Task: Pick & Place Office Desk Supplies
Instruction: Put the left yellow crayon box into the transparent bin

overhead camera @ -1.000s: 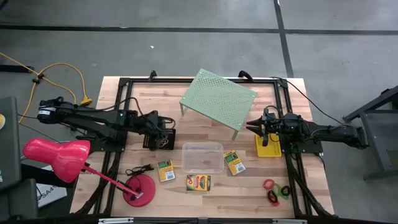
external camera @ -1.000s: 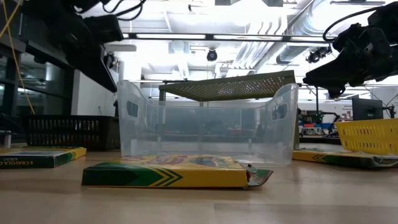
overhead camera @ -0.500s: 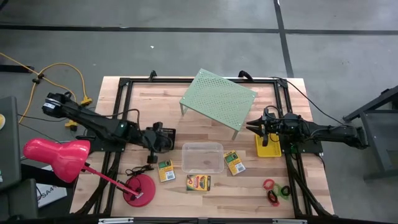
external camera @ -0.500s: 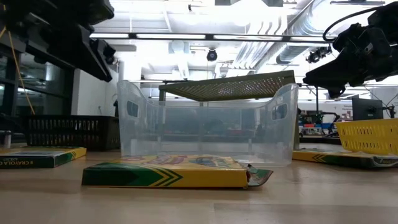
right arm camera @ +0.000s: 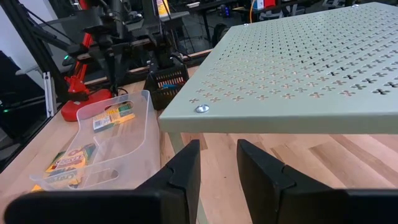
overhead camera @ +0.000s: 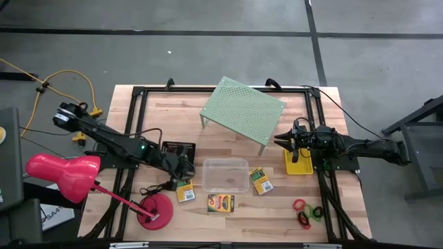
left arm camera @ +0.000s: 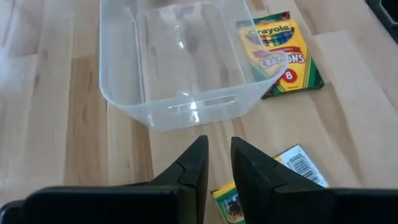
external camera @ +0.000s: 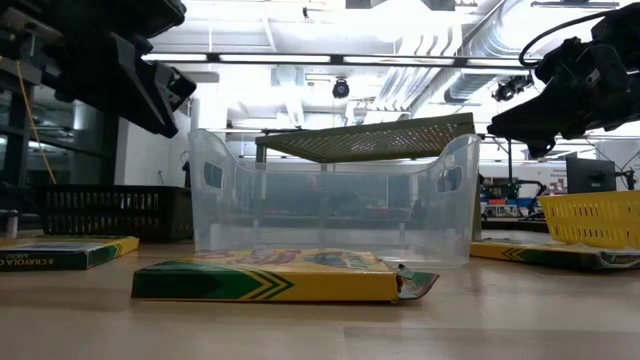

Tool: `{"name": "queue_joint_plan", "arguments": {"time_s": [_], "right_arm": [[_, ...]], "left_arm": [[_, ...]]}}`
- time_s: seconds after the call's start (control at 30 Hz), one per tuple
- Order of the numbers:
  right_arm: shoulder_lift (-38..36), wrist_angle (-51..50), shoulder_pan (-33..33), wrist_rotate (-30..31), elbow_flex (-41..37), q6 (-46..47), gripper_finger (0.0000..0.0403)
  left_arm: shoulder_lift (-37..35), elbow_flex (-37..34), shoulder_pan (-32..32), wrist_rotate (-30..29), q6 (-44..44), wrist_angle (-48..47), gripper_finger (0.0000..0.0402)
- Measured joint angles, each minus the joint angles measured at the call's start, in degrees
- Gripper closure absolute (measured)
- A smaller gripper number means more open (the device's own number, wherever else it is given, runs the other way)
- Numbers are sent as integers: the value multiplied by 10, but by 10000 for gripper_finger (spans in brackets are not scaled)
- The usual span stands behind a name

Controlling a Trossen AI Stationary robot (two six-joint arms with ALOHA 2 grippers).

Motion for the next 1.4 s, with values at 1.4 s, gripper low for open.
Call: {"name": "queue_joint_plan", "arguments": {"time_s": [1.4], "right_arm": [[0, 0, 0, 0, 0, 0, 309]], "left_arm": [[42, 10, 2, 179, 336, -120, 338]]}}
